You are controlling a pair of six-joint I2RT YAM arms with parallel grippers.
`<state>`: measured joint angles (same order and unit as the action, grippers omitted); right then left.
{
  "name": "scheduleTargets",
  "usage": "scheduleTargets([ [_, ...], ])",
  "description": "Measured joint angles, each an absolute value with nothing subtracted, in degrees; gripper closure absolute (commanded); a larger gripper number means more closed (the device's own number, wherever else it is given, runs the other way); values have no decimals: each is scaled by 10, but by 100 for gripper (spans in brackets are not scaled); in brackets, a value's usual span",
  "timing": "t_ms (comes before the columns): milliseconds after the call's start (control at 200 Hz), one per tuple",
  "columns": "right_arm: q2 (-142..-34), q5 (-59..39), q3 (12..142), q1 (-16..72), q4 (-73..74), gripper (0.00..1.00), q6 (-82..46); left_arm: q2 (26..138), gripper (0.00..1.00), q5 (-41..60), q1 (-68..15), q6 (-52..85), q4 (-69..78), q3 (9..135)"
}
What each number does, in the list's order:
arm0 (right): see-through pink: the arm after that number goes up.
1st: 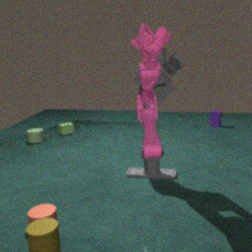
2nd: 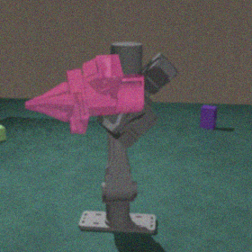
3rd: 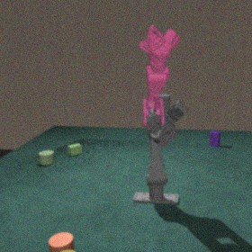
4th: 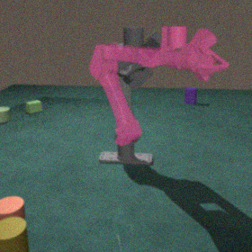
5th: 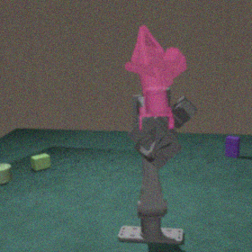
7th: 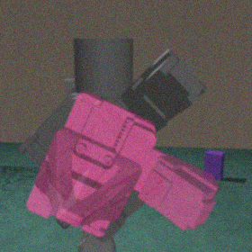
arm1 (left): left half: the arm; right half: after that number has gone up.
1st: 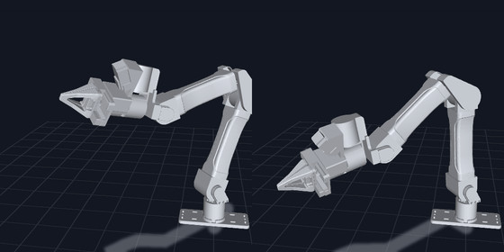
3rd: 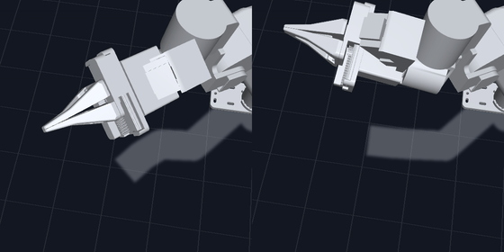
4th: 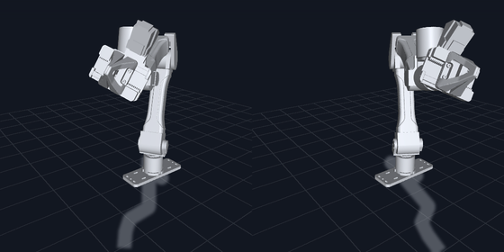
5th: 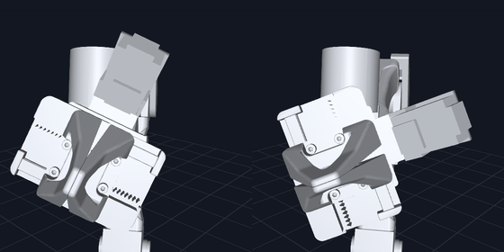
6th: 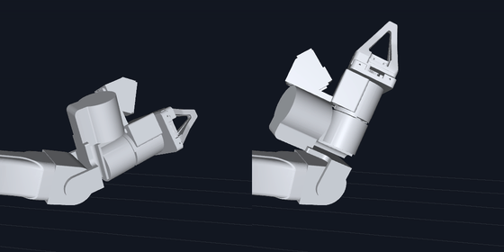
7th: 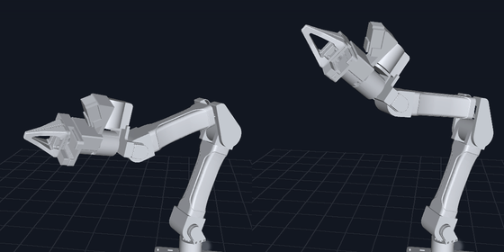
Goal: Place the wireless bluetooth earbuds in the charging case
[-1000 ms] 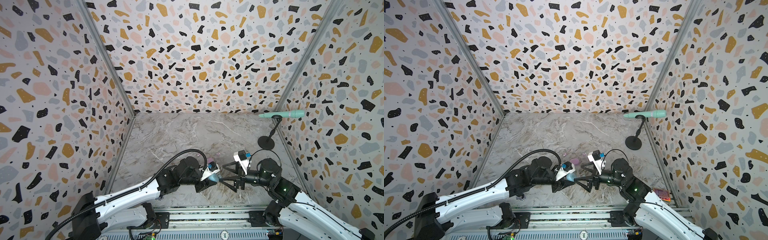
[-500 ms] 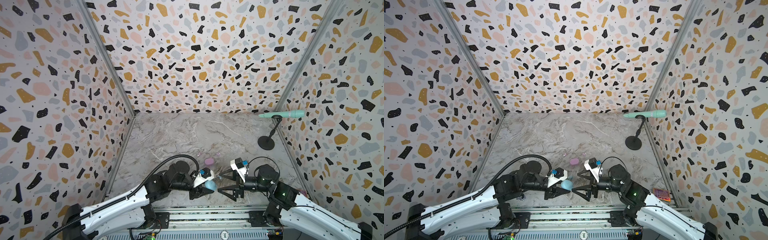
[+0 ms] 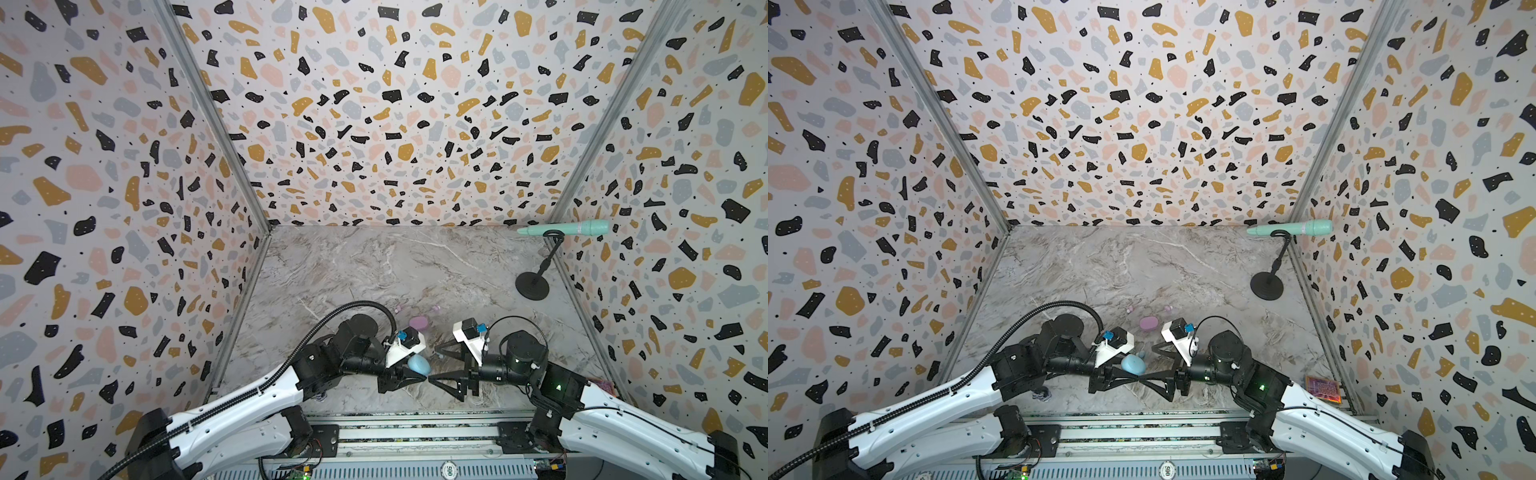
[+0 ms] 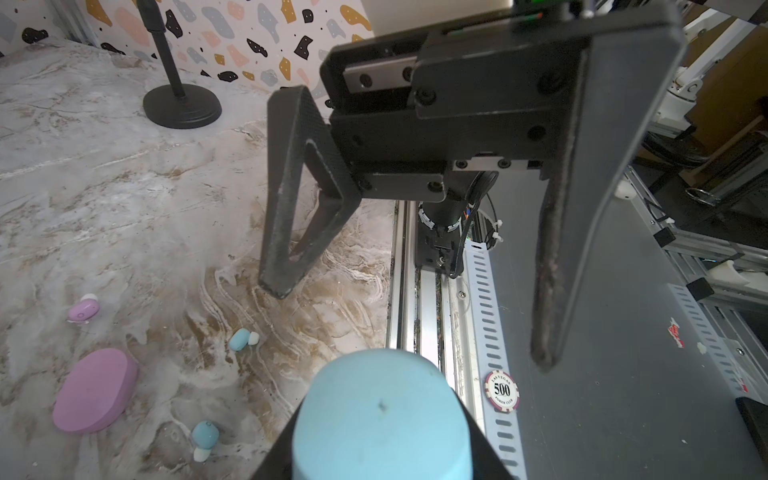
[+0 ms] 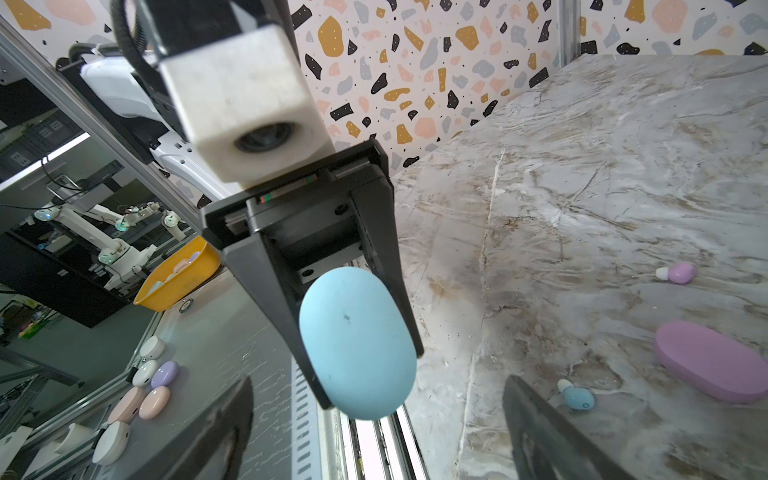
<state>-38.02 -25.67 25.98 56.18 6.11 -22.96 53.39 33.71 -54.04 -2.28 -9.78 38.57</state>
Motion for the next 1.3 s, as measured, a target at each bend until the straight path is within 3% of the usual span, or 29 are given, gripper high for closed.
scheduleTargets([
  [1301,-413,-158,273,580,57,7,-220,534,100,347,-530,-21,-90,385],
])
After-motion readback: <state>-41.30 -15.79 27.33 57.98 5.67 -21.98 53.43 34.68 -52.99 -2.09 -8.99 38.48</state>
